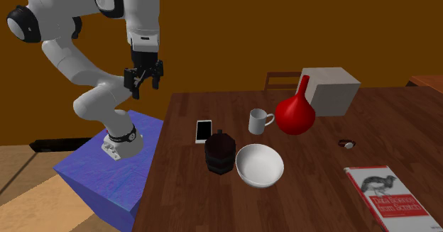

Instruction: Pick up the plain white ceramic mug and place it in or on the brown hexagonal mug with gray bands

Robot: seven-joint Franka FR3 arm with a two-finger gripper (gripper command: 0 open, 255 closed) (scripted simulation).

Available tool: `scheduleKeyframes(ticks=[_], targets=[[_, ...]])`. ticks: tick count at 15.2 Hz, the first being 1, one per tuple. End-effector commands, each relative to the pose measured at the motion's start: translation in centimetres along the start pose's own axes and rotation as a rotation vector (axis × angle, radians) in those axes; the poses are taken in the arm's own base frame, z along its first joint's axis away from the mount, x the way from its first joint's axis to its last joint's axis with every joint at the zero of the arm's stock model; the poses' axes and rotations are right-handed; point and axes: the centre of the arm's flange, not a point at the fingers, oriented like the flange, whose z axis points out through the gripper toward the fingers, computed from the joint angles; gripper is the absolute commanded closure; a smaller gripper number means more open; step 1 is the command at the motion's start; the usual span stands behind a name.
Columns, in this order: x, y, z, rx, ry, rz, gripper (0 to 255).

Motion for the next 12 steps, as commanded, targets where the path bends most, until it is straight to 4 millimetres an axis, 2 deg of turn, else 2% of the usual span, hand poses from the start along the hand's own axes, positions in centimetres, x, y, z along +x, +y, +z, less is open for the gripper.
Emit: scheduleKeyframes(ticks=[1, 12], targets=[[0.0, 0.0, 0.0, 0.000, 0.000, 0.000, 0], [10.6, -8.0, 4.0, 0.057, 0.011, 0.008, 0]])
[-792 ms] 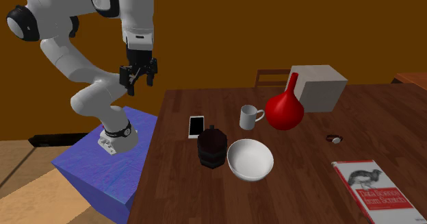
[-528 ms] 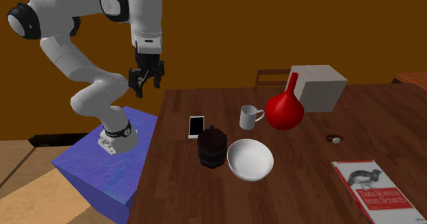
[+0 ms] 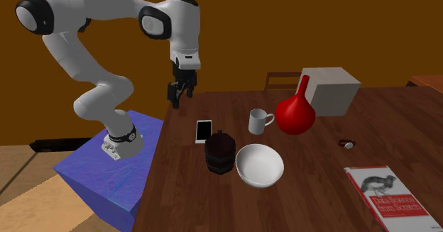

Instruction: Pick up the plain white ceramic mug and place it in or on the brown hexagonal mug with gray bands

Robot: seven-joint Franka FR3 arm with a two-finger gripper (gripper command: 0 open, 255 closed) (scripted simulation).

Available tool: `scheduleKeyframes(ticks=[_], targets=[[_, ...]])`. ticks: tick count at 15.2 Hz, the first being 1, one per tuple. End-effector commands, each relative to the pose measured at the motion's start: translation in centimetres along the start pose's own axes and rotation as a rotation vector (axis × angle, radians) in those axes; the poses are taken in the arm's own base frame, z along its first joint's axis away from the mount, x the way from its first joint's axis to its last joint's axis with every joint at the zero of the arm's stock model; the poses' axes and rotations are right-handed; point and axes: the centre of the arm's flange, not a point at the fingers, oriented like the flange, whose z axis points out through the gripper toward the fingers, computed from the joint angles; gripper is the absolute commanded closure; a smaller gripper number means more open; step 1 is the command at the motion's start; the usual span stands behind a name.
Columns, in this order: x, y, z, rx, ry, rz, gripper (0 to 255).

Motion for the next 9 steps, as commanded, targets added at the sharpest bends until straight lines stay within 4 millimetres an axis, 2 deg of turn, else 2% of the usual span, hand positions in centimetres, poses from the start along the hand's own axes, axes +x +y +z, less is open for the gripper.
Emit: scheduleKeyframes(ticks=[1, 9], targets=[[2.0, -1.4, 0.6, 0.012, 0.003, 0.002, 0], [9.7, -7.2, 3.5, 0.053, 0.011, 0.008, 0]])
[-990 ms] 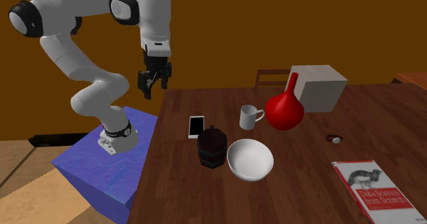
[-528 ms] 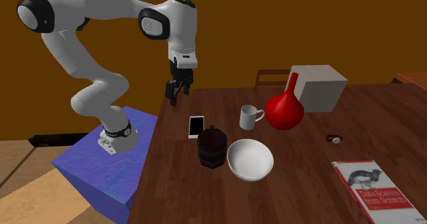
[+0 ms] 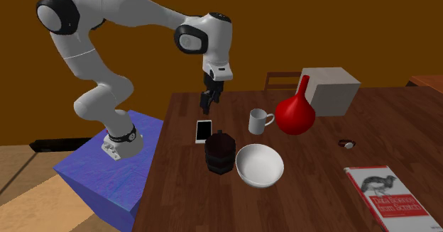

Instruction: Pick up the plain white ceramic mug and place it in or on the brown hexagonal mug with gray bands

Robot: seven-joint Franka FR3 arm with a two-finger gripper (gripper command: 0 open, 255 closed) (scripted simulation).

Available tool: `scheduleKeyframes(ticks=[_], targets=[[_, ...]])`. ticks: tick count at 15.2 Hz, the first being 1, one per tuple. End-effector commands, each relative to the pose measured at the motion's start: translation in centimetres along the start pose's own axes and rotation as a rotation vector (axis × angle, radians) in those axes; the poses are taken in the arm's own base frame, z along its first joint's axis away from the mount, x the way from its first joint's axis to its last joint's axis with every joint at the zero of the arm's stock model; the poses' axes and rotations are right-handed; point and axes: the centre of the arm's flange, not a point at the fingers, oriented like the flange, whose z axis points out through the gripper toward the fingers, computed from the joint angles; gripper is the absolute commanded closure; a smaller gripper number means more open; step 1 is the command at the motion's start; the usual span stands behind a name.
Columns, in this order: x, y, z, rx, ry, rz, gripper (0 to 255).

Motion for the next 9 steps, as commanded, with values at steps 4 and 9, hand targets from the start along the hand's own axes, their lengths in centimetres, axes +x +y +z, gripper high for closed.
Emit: scheduleKeyframes(ticks=[4, 9], targets=[[5.0, -3.4, 1.8, 0.027, 0.006, 0.004, 0], [9.9, -7.0, 3.6, 0.053, 0.011, 0.008, 0]])
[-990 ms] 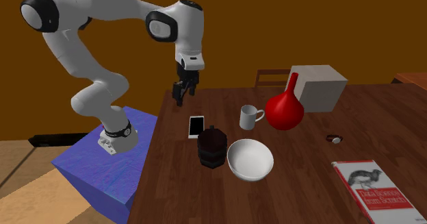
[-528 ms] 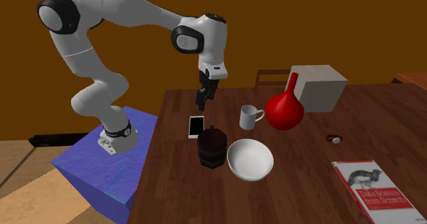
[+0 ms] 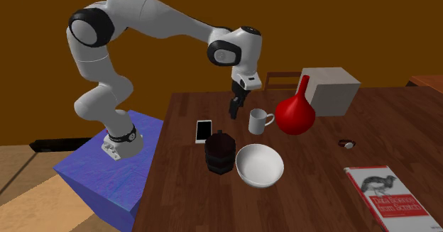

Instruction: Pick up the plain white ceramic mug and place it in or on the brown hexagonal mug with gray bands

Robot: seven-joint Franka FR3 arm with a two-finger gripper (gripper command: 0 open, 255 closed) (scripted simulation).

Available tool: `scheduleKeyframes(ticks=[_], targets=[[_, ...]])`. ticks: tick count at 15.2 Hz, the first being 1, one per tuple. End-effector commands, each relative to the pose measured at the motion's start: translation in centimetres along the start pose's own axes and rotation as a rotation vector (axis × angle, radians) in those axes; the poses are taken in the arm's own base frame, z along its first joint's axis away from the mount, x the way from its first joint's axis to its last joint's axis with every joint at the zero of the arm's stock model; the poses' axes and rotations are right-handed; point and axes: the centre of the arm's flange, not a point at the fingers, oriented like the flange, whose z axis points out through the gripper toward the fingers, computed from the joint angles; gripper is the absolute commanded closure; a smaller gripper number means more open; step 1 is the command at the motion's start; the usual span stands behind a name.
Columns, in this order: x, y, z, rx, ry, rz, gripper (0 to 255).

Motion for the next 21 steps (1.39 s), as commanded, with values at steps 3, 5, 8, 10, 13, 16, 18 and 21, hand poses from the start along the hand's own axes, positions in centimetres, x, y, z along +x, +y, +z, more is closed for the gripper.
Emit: scheduleKeyframes(ticks=[3, 5, 8, 10, 13, 16, 18, 21], targets=[[3.7, -2.8, 1.7, 0.022, 0.004, 0.004, 0], [5.7, -4.3, 2.4, 0.032, 0.007, 0.005, 0], [7.8, -5.9, 3.2, 0.044, 0.009, 0.007, 0], [7.8, -5.9, 4.3, 0.044, 0.009, 0.007, 0], [7.8, -6.0, 5.8, 0.044, 0.009, 0.007, 0], [7.8, -6.1, 7.2, 0.044, 0.009, 0.007, 0], [7.8, -6.1, 7.2, 0.044, 0.009, 0.007, 0], [7.8, -6.1, 7.2, 0.044, 0.009, 0.007, 0]])
